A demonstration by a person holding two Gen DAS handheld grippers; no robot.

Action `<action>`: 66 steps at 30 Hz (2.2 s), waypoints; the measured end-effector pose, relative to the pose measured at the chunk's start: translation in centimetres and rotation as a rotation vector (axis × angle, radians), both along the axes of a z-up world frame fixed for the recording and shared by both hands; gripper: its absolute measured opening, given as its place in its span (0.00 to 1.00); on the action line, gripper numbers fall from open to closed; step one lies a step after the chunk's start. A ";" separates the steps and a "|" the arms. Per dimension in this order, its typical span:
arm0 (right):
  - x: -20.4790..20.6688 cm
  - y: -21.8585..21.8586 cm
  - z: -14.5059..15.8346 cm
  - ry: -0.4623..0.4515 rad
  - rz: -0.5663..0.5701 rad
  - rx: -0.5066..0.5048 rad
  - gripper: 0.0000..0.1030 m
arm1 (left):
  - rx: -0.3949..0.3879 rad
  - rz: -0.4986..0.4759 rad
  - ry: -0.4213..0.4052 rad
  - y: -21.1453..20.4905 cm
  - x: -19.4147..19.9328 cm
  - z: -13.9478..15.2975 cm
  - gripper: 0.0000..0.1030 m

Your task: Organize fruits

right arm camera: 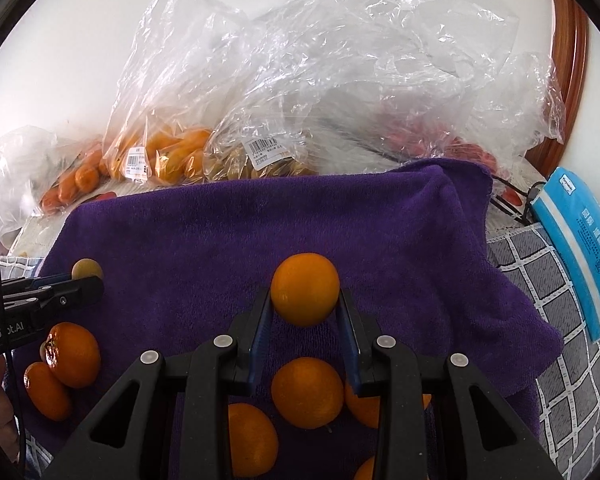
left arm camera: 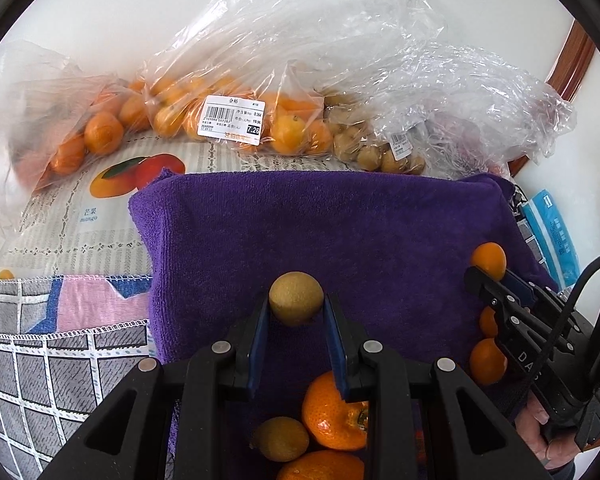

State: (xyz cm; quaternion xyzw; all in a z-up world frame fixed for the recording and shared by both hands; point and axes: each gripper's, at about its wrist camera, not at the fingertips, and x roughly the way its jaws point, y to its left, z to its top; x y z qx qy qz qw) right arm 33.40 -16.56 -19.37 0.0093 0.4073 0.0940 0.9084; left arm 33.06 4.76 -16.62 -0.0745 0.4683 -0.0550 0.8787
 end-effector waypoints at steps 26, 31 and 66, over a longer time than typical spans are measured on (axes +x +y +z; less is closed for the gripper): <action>-8.6 -4.5 8.9 0.003 -0.080 0.042 0.50 | -0.011 0.089 -0.201 -0.8 -11.3 8.6 0.63; -13.9 -5.7 11.3 -0.022 -0.116 0.005 0.50 | -0.008 0.093 -0.220 -1.7 -16.7 10.4 0.65; -32.9 -9.8 16.5 -0.222 -0.152 0.007 0.95 | 0.108 0.172 -0.394 -6.6 -34.9 13.5 0.92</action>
